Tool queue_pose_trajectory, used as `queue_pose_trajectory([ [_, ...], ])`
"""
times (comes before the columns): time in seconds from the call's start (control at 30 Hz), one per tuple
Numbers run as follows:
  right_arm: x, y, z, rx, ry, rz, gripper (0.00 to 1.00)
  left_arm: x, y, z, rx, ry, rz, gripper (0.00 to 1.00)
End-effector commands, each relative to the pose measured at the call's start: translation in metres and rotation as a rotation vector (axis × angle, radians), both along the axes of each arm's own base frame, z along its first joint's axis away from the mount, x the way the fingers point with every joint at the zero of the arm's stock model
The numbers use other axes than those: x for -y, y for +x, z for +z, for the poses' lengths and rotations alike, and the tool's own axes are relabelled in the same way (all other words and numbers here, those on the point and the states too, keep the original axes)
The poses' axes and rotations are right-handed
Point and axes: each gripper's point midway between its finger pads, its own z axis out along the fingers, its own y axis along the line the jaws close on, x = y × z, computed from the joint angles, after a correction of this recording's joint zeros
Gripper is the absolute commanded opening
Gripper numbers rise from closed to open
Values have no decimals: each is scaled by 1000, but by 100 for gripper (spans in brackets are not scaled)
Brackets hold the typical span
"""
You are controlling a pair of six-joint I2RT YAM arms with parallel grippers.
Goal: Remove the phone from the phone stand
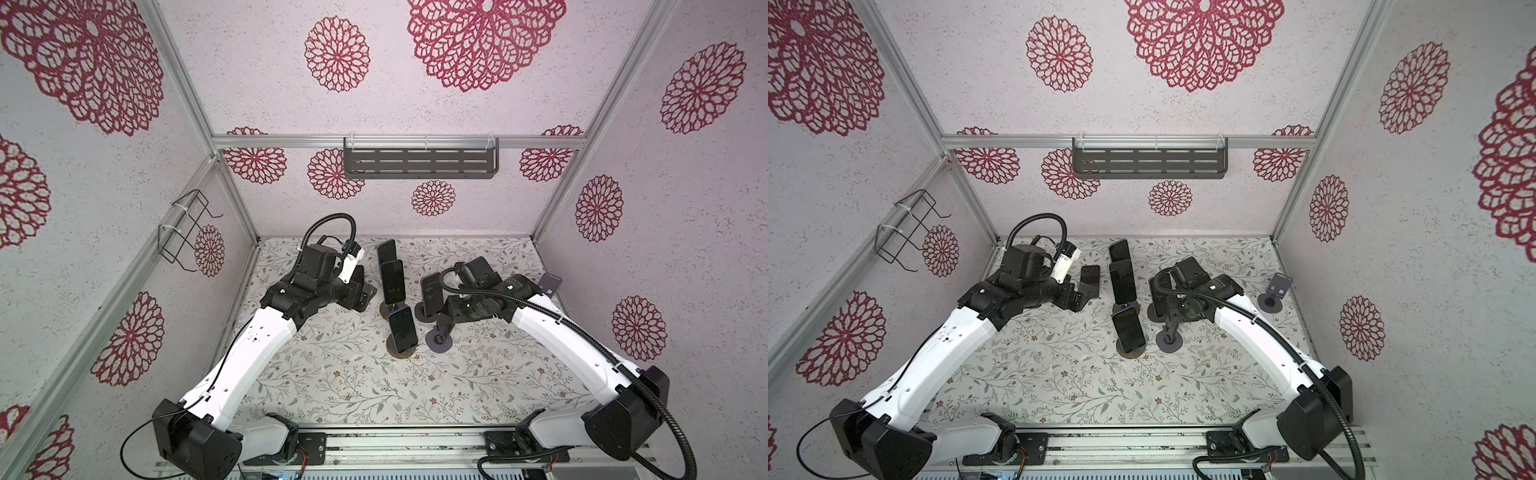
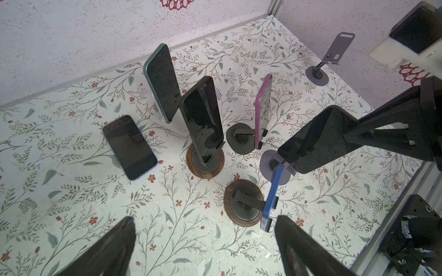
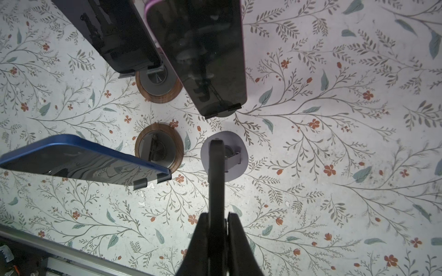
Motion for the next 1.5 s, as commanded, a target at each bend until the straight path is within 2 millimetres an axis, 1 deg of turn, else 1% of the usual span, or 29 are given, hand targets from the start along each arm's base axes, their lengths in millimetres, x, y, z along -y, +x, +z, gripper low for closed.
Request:
queue_pose_trajectory([
  [0.0,3,-1,40,92,31,32,0,15,2,25,78,-27,-62,95],
  [0.1,3,-4,49,96,46,52,0,26,1,32,87,-45,-99,95],
  [0.17,4,-5,59,107,52,64,0,34,1,36,90,-56,-129,95],
  [0.23,5,-5,74,135,74,71,0,44,-1,37,93,-52,-162,95],
  [0.4,1,-3,109,192,162,93,0,72,-8,26,92,23,-272,95],
  [0.57,0,-4,142,237,228,129,0,103,-17,30,157,30,-384,97],
  [0.63,-2,-5,150,248,237,147,0,114,-21,31,178,29,-428,98],
  [0.77,-7,-6,154,255,254,184,0,138,-30,31,188,18,-516,99],
  [0.83,-9,-5,157,267,262,191,0,149,-31,29,182,15,-540,100],
  [0.9,-11,-6,161,275,280,199,0,158,-30,25,166,12,-554,100],
  [1.07,-17,-6,163,276,310,216,0,180,-23,24,124,-60,-570,100],
  [1.23,-19,-7,163,276,318,227,0,193,-19,21,108,-73,-584,100],
  [1.47,-21,-7,165,278,335,235,0,196,-13,21,117,-65,-571,98],
])
